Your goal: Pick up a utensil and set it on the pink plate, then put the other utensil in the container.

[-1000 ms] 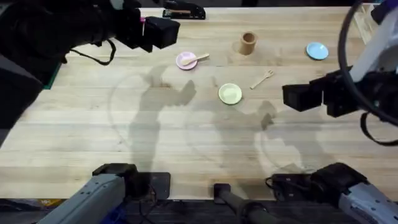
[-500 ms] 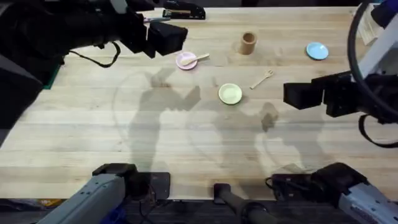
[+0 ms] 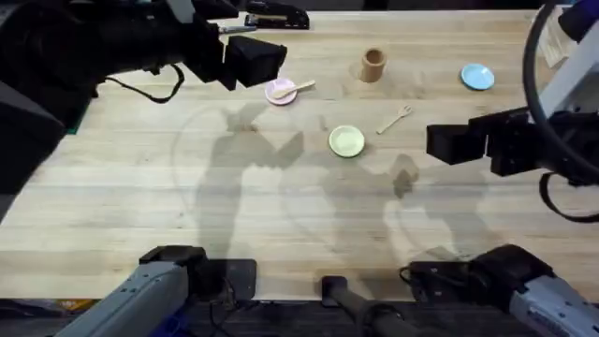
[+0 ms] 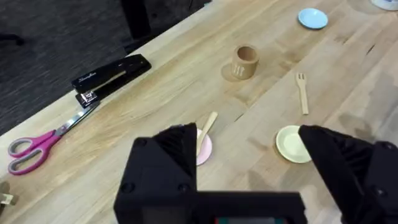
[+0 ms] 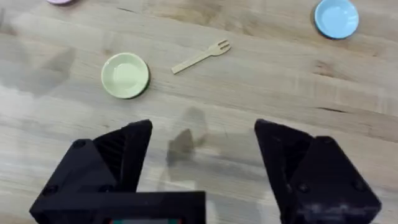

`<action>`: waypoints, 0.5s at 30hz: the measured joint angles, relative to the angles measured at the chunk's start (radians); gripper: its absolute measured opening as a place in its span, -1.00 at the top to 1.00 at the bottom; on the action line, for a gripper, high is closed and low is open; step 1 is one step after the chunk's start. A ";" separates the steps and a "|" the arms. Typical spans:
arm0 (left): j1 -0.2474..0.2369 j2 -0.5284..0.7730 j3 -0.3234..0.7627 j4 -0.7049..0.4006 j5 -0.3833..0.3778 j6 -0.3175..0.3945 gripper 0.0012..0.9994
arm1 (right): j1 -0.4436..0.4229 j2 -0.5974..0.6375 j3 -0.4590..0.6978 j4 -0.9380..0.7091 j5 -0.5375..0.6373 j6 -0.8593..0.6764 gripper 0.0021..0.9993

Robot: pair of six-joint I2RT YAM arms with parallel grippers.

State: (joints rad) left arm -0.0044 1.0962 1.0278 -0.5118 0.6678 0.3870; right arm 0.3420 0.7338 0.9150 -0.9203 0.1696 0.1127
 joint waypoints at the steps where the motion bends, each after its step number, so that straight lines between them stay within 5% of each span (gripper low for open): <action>1: 0.000 0.000 0.000 0.000 -0.001 0.000 -0.99 | 0.000 0.000 0.000 0.000 0.000 0.000 -1.00; 15: 0.000 0.000 0.000 0.000 -0.006 0.000 -0.99 | 0.000 0.047 0.002 -0.009 0.001 0.212 -1.00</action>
State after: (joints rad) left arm -0.0044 1.0962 1.0279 -0.5121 0.6621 0.3870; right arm 0.3420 0.7812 0.9171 -0.9291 0.1703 0.3250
